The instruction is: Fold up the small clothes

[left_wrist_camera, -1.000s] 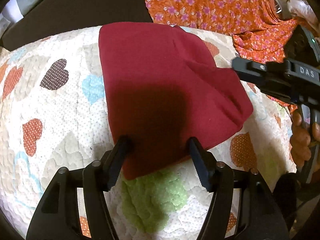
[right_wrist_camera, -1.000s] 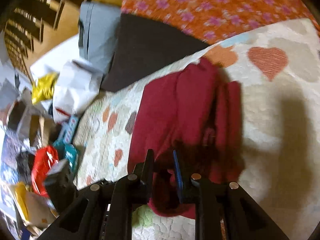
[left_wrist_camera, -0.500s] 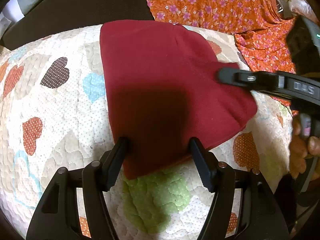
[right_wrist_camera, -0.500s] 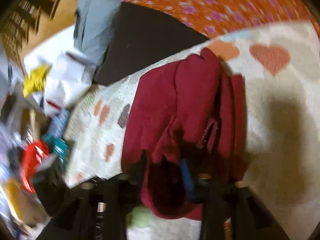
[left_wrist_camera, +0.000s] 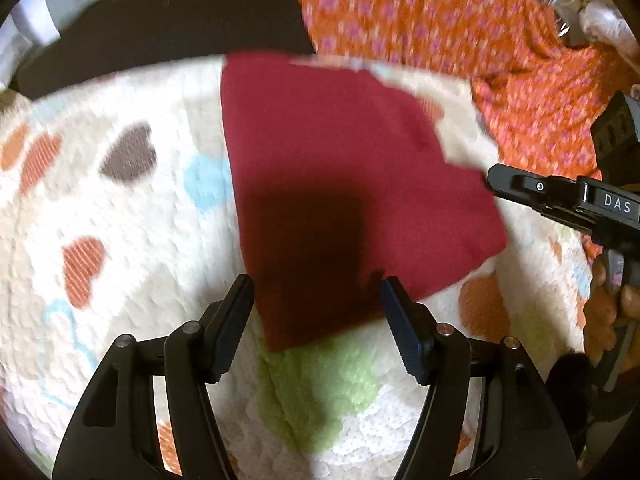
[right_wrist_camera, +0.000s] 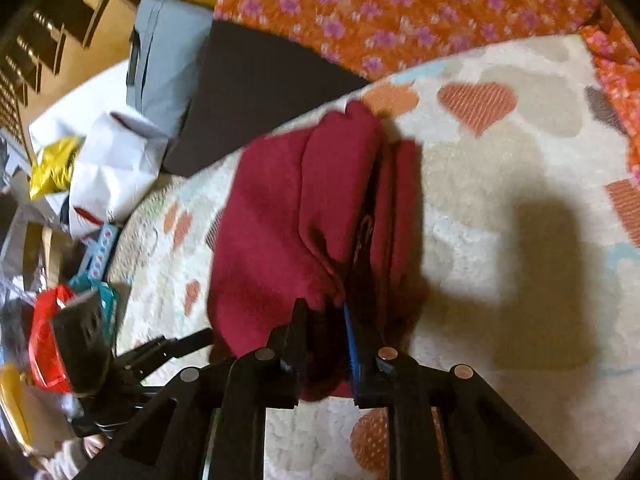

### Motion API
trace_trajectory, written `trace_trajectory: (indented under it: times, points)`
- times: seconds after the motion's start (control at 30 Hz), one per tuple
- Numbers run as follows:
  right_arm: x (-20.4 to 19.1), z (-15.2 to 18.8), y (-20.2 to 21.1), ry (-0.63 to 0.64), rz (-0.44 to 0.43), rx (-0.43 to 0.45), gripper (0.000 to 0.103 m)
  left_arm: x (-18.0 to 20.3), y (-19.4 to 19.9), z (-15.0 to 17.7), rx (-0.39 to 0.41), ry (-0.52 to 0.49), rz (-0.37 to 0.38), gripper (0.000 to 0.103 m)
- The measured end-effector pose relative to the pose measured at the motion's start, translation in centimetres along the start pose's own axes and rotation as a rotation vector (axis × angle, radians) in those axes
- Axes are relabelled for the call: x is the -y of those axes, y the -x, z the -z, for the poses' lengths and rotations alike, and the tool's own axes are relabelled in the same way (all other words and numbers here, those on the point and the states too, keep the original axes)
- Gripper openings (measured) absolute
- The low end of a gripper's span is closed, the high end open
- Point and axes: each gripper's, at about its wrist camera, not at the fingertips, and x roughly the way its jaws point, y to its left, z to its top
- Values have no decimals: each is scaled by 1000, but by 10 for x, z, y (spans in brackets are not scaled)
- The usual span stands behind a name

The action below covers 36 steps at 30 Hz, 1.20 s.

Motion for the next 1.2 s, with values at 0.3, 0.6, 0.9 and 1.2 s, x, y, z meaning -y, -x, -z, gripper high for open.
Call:
trace_trajectory:
  times: [0.3,0.6,0.9,1.2]
  points:
    - [-21,-19,-55,113,95,-2,15,7,-26,-19,25,9,-48,66]
    - [-5,-17,-49,50,61,-25,16,13,-32,-16,37,-41,-126,70]
    - [-30,22,-38,242,243,-25,17,14,-29,-11,21,-42,-146,70]
    - [-21,20,-13,152,179,13,25,6,-14,-14,39,-3,-139,70]
